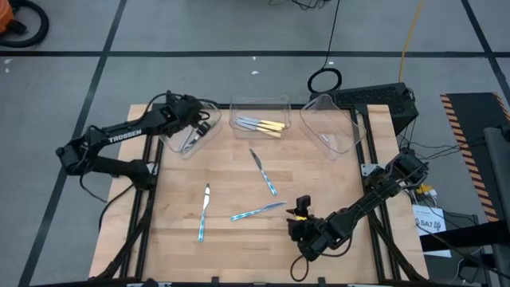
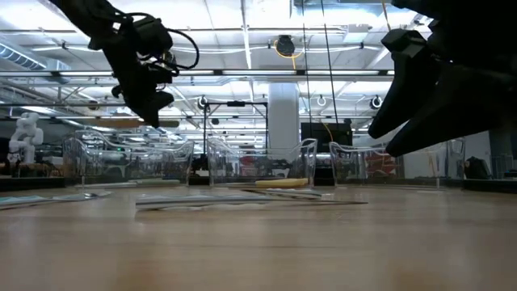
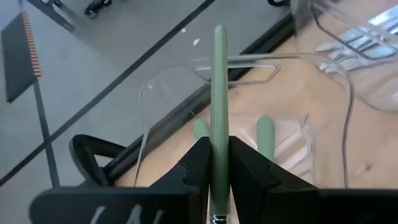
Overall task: Sort silverware by color (type)
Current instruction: Put the green table knife into the left transparent bin
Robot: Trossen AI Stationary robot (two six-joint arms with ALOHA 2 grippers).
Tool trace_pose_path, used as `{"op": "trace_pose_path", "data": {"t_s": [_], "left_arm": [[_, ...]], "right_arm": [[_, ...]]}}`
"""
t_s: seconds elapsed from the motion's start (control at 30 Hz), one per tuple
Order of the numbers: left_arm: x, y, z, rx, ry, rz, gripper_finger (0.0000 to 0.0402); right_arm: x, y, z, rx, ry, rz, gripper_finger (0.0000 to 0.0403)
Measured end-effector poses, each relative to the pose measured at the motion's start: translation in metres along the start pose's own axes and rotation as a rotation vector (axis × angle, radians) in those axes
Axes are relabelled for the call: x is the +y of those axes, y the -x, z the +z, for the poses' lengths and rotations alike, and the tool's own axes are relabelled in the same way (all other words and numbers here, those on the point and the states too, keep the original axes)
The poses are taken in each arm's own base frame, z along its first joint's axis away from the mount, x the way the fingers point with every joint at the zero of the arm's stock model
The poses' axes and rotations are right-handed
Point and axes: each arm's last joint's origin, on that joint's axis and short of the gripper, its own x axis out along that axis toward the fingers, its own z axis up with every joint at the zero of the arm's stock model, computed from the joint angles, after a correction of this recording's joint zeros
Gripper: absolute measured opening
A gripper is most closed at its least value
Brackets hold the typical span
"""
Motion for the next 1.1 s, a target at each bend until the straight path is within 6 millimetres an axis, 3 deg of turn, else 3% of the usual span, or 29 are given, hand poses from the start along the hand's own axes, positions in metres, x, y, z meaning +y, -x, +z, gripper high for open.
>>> {"op": "trace_pose_path", "data": {"t_s": [0.67, 1.1], "left_arm": [[-0.004, -0.017, -0.028, 0.059, 0.056, -0.001, 0.0049], [-0.004, -0.017, -0.024, 0.009, 0.080, -0.002, 0.0062]], "right_arm": [[0.000, 0.000, 0.000, 0.000, -0.013, 0.001, 0.0155], [0.000, 0.000, 0.000, -0.002, -0.015, 0.002, 0.0155]]}}
